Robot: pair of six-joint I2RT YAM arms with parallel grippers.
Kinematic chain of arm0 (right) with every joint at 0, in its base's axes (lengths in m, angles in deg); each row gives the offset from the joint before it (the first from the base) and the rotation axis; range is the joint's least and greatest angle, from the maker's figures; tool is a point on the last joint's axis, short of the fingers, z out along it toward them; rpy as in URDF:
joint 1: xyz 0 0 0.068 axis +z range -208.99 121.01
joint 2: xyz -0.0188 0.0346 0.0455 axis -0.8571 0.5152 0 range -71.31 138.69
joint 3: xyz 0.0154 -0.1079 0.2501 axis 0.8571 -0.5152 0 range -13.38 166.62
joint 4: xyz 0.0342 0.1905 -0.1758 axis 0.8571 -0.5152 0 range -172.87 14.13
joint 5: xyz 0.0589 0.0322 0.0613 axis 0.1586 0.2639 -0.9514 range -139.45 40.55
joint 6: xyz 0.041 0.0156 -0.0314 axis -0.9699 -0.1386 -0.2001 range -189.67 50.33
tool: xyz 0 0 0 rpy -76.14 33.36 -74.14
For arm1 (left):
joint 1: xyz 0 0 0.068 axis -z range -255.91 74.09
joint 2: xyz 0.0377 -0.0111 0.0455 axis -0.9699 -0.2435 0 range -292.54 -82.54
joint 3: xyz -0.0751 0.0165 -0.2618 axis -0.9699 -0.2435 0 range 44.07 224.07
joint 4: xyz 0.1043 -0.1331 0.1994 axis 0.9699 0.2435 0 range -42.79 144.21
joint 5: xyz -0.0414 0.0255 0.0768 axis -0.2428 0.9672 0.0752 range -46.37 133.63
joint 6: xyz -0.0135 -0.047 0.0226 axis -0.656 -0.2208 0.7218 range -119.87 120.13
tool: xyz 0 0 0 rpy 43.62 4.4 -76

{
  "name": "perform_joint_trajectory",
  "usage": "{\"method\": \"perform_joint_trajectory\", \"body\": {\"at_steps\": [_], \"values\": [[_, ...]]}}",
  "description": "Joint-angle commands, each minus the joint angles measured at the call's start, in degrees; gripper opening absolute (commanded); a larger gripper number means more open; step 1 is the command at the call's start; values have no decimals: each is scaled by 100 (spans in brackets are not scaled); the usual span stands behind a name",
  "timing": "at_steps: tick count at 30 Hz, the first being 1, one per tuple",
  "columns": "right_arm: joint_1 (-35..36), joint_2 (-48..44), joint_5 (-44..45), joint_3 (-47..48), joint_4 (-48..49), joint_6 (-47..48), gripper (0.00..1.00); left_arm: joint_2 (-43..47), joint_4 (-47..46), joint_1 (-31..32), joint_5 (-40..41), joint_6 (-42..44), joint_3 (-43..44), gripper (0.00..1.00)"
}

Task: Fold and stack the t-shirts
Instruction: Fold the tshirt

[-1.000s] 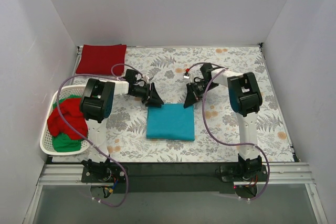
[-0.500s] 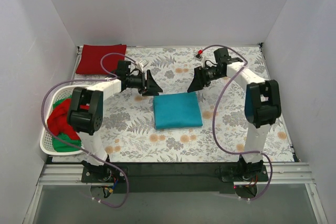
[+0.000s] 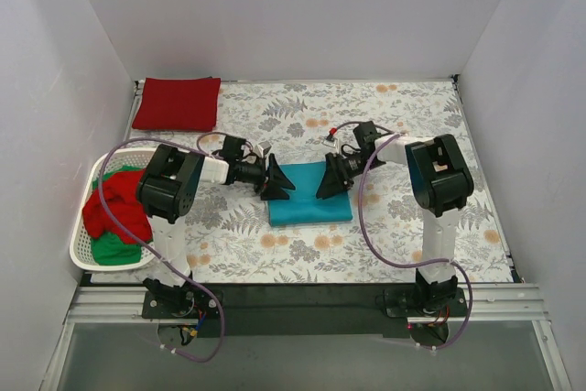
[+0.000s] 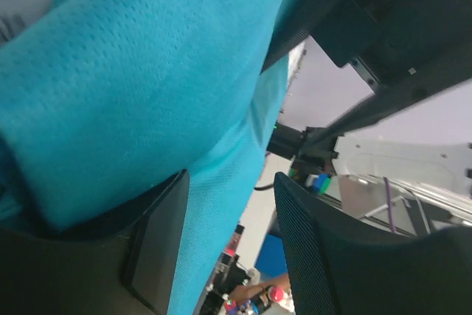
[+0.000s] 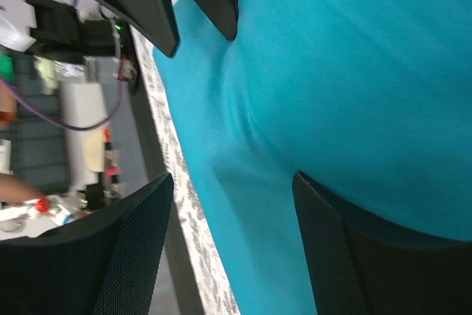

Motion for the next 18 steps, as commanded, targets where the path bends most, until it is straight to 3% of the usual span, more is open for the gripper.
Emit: {"method": "perform_joint_trajectory", "body": {"at_steps": [1, 6, 12, 15, 18], "values": [[-297, 340, 505, 284, 218, 31, 73, -265, 313, -324, 250, 314, 431, 50], [-483, -140, 227, 426, -177, 75, 73, -39, 639, -562, -126, 674, 977, 49], [-281, -1388, -530, -66, 6, -583, 68, 1350, 745, -98, -654, 641, 609, 47], [-131, -1776, -540, -575, 410, -1022, 56, 1676, 535, 324, -584, 475, 257, 43], [-70, -1637, -540, -884, 552, -1129, 44, 1458, 244, 501, -453, 140, -77, 35]]}}
